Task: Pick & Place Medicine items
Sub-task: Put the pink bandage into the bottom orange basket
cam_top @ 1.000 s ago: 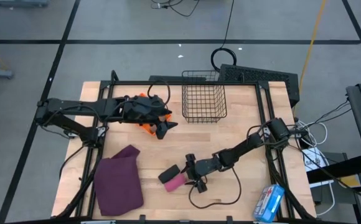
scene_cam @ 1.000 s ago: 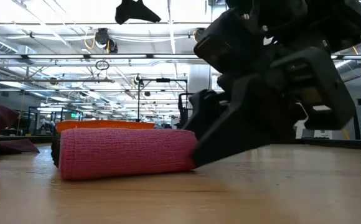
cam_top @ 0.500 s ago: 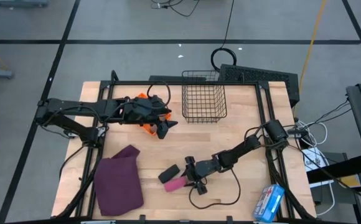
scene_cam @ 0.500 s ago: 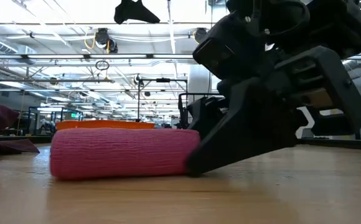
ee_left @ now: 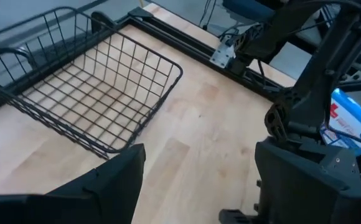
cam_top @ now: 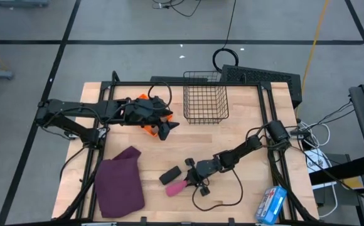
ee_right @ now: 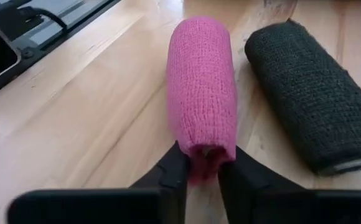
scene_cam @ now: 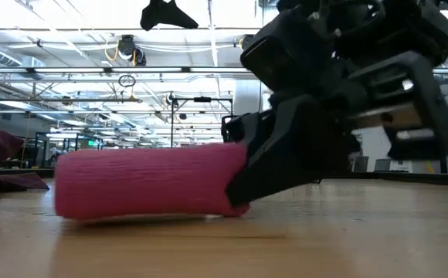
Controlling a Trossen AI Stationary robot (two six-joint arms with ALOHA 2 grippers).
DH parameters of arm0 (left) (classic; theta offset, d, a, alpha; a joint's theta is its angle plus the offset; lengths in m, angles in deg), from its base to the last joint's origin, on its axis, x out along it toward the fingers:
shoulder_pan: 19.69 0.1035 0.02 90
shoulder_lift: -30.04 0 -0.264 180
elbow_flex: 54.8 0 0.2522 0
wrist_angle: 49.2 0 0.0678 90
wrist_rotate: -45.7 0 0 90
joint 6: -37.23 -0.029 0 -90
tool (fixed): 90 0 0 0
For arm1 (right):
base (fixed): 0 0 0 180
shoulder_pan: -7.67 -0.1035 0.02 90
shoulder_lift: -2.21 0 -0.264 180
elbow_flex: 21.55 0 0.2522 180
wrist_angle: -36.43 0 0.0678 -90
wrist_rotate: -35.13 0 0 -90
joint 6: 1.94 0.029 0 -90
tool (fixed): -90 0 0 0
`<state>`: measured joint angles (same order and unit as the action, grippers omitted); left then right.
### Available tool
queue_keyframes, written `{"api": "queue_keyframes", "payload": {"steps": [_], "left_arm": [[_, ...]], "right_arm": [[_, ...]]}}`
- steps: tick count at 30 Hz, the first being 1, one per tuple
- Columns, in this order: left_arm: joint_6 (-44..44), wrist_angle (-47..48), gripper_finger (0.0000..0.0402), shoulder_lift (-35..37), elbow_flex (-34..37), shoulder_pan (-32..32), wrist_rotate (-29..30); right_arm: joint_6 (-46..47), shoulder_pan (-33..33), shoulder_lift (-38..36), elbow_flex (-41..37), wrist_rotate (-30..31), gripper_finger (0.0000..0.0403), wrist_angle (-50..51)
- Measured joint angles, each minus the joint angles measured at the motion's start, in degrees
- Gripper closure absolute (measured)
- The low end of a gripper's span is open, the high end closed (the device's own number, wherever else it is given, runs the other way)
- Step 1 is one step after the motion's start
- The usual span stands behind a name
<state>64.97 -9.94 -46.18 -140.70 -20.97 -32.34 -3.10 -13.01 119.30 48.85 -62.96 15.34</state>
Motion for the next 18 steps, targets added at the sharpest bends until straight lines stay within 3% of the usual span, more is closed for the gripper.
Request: {"api": "queue_keyframes", "payload": {"steps": [6, 10, 14, 18], "left_arm": [[0.98, 0.86, 0.0090, -0.18, 0.00, 0.00, -3.32], [2.53, 1.94, 0.0093, -2.09, 0.04, -0.85, -5.85], [2.30, 1.39, 0.0091, -6.02, 0.04, -2.85, -14.26], [2.69, 0.31, 0.0087, -11.36, 0.04, -4.98, -20.70]], "right_arm": [[-3.08, -0.56, -9.48, 0.00, 1.31, 0.0363, 11.19], [-7.24, -2.26, -15.65, -0.04, 9.56, 0.0363, 20.22], [-11.13, -3.65, -20.30, -0.04, 19.61, 0.0363, 25.95], [-13.47, -4.53, -22.93, -0.06, 25.89, 0.0363, 27.04]]}}
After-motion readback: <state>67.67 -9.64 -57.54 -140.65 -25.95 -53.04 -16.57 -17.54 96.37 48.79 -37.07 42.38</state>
